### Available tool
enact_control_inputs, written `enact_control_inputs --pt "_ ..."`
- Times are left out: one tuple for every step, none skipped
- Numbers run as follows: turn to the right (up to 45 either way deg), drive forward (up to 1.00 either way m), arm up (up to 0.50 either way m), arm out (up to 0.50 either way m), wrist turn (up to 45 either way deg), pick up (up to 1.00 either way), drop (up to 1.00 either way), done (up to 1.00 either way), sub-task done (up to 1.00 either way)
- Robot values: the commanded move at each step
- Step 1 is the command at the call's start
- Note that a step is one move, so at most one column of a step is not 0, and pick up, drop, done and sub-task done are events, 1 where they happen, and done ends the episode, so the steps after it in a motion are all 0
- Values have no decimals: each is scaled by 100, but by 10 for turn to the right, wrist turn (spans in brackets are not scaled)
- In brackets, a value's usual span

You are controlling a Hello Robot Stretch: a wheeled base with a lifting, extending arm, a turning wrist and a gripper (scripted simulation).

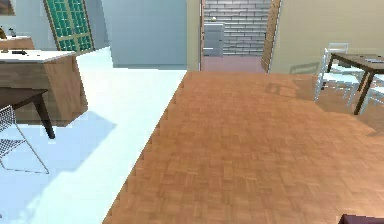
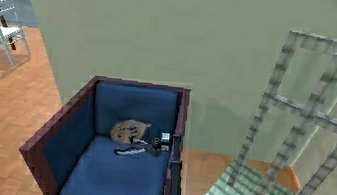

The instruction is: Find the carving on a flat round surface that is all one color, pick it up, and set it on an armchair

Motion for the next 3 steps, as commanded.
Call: enact_control_inputs --pt "0 0 -32 0 0 0 0 0 0" --pt "0 0 0 0 0 0 100 0 0" --pt "0 0 10 0 0 0 0 0 0"
